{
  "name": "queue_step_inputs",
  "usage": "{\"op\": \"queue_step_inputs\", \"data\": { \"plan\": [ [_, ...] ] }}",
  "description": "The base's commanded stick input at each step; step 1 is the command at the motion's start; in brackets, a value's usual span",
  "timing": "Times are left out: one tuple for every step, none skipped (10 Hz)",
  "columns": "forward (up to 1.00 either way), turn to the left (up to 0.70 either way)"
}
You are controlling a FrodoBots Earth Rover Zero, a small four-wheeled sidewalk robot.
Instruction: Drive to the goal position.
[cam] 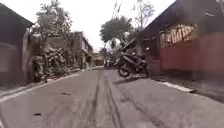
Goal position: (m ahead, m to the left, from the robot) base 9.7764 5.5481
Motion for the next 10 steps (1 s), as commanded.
{"op": "queue_step_inputs", "data": {
  "plan": [
    [0.7, 0.01],
    [0.7, 0.01],
    [0.7, 0.01],
    [0.7, 0.01],
    [0.7, 0.01],
    [0.7, 0.01],
    [0.7, 0.01],
    [0.7, 0.01],
    [0.7, 0.01],
    [0.7, 0.01]
  ]
}}
